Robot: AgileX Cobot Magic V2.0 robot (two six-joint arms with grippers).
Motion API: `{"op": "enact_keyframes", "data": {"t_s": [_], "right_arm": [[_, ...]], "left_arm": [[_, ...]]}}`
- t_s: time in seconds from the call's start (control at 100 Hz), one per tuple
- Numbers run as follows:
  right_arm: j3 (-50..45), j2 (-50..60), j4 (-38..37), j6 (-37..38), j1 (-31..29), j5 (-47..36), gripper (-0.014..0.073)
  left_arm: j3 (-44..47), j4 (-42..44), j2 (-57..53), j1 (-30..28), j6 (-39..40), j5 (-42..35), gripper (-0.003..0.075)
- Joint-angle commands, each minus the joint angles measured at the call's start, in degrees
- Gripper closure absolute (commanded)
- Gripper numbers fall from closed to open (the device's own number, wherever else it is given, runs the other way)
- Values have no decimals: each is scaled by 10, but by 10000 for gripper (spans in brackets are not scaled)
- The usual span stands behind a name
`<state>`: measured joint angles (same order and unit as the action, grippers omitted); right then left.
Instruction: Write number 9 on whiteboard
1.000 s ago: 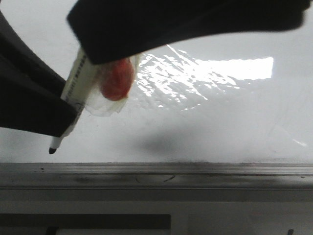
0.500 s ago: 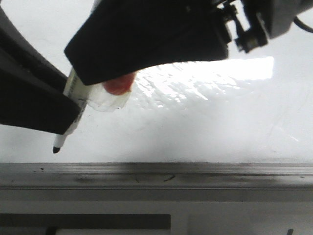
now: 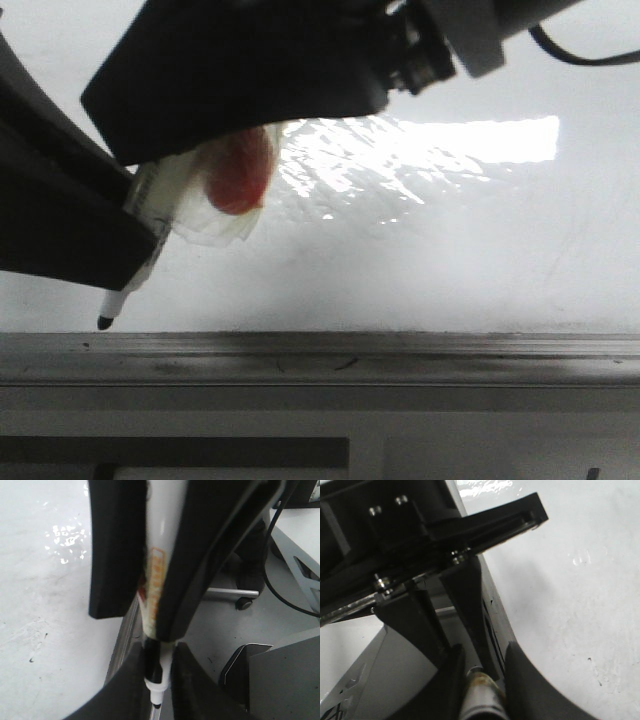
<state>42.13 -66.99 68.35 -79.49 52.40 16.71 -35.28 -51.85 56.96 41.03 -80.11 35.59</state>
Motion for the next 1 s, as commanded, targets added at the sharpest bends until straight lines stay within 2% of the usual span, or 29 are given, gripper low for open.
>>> {"op": "enact_keyframes", "data": {"t_s": [0.0, 0.07, 0.11, 0.21, 0.26, 0.33, 0.38, 0.58, 0.68, 0.76, 0.87, 0.99], "right_arm": [[17, 6, 12, 1, 4, 23, 657], [17, 6, 1, 1, 4, 29, 653], [17, 7, -3, 1, 4, 38, 653], [17, 18, -20, 7, -1, 89, 653], [17, 29, -33, 20, -3, 110, 652], [17, 48, -79, 75, -4, 118, 652], [17, 64, -127, 125, -4, 117, 652], [32, 135, -353, 325, -16, 135, 652], [56, 162, -418, 395, -21, 174, 652], [76, 178, -448, 422, -22, 210, 651], [88, 193, -478, 422, -22, 248, 651], [91, 194, -572, 434, -22, 276, 651]], "left_arm": [[-22, -41, -8, 3, -1, -40, 740], [-22, -55, -8, 3, 1, -51, 727], [-22, -60, -8, 3, 1, -56, 692], [-27, -61, -8, 3, 34, -59, 547], [-30, -61, -10, 3, 67, -57, 448], [-31, -60, -18, 3, 94, -48, 353], [-31, -59, -31, 3, 94, -42, 321], [-31, -58, -110, 3, 100, -15, 316], [-31, -31, -157, 3, 141, -12, 316], [-31, 5, -188, 3, 188, -10, 318], [-27, 71, -218, 3, 280, 8, 339], [-24, 98, -240, 3, 331, 49, 398]]}}
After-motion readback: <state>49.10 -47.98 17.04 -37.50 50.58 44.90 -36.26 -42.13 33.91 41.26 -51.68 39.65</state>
